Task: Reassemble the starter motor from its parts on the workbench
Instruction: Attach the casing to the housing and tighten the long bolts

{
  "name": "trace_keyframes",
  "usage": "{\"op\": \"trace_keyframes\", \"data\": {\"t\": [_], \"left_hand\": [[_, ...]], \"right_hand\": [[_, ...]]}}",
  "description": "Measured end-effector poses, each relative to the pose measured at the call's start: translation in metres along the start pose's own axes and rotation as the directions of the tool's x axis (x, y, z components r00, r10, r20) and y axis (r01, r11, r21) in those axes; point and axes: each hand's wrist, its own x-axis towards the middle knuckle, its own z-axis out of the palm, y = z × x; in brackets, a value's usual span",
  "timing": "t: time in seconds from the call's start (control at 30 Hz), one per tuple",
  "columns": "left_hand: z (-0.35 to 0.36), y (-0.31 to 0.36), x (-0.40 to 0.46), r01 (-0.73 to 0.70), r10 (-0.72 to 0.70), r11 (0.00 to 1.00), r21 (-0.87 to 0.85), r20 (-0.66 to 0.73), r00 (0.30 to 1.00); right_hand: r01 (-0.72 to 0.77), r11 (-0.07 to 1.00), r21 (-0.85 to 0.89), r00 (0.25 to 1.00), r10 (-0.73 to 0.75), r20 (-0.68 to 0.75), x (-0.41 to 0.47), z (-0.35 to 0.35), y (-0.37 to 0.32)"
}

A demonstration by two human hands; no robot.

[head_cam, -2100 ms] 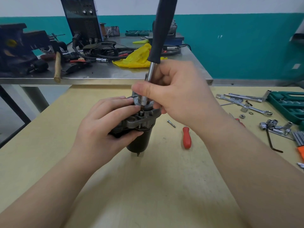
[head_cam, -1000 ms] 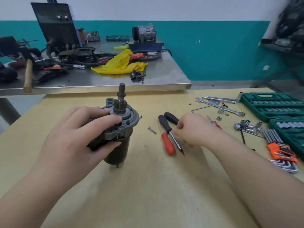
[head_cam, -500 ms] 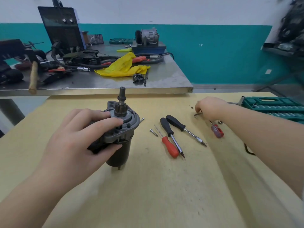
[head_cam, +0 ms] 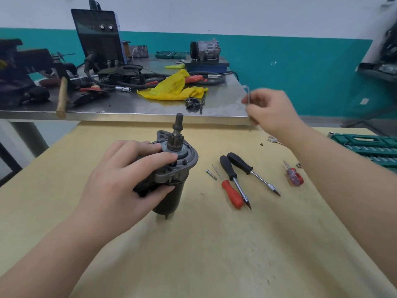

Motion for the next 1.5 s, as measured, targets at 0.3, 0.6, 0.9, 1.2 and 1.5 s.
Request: {"op": "trace_keyframes", "data": {"t": [0.3, 0.6, 0.9, 1.2, 1.5], "left_hand": [[0.001, 0.0, -0.002, 0.025, -0.022, 0.999, 0.036, -0.067, 0.998], [0.001, 0.0, -0.003, 0.016, -0.015, 1.0, 0.01, -0.072, 0.997], [0.001, 0.0, -0.003, 0.022, -0.021, 1.0, 0.012, -0.061, 0.998], [0.001, 0.003, -0.002, 0.037, -0.037, 0.999, 0.012, -0.064, 0.997], [-0.001, 0.004, -0.001, 0.037, -0.037, 0.999, 0.012, -0.058, 0.998]], "right_hand": [[0.129, 0.751, 0.648, 0.949, -0.284, 0.14, -0.096, 0.047, -0.131], [0.185, 0.833, 0.522, 0.932, -0.317, 0.174, -0.108, 0.059, -0.127], [0.161, 0.826, 0.54, 0.943, -0.29, 0.163, -0.107, 0.061, -0.126], [0.157, 0.846, 0.509, 0.952, -0.266, 0.149, -0.109, 0.065, -0.132], [0.103, 0.842, 0.53, 0.95, -0.24, 0.197, -0.106, 0.064, -0.129]]}}
